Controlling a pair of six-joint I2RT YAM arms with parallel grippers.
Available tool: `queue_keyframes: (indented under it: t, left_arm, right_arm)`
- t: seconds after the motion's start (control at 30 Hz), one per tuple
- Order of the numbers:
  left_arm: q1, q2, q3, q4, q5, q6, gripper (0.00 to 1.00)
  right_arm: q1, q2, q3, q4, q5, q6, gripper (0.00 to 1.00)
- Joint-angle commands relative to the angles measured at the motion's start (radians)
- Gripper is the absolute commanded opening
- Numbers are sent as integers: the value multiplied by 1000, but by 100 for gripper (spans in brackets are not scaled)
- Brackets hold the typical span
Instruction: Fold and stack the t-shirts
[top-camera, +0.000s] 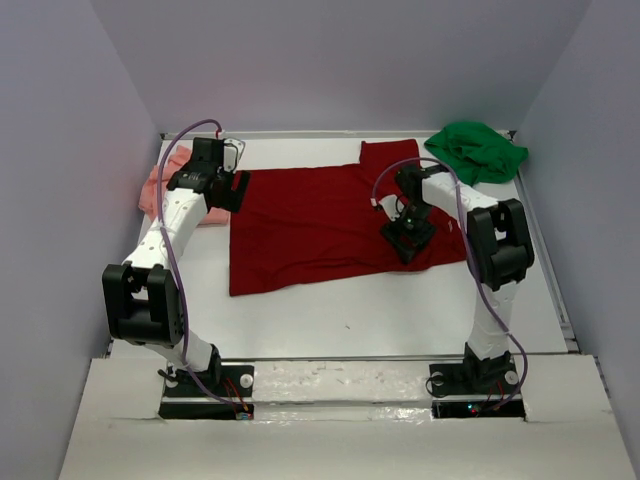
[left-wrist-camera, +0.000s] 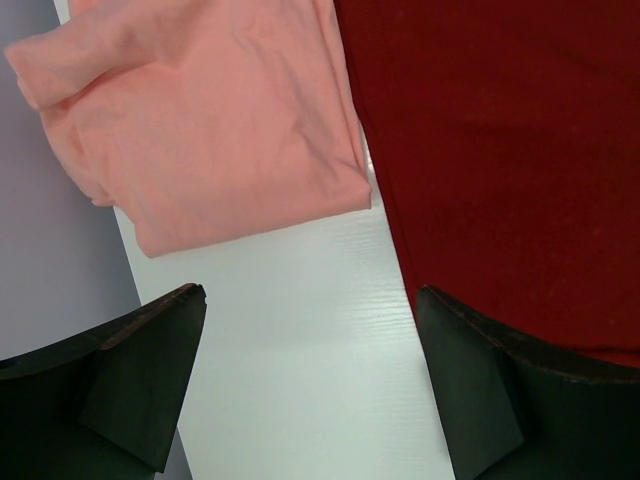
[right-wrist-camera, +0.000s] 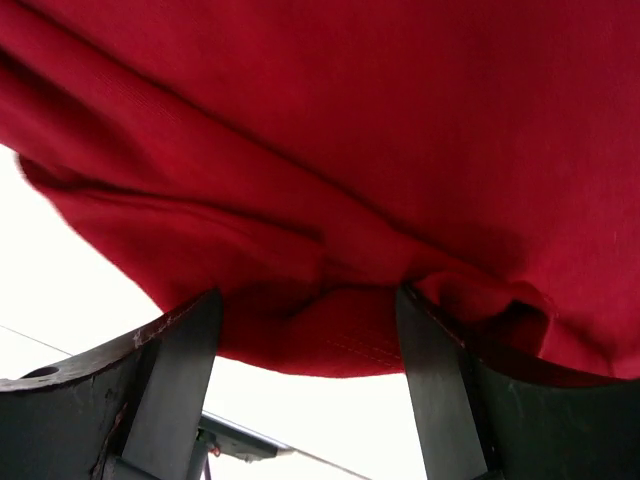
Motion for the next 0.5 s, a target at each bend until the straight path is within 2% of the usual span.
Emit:
queue_keyframes:
  t: [0.0, 0.27, 0.47]
  left_arm:
    - [-12, -5, 4, 5, 1, 8, 99]
    - [-17, -15, -2, 8, 5, 13, 99]
    - [-18, -21, -5, 7, 6, 15, 99]
  right_arm:
    - [5, -87, -39, 38, 116, 44, 76]
    - [5, -136, -37, 6, 129, 53, 76]
    - [5, -136, -53, 1, 80, 39, 70]
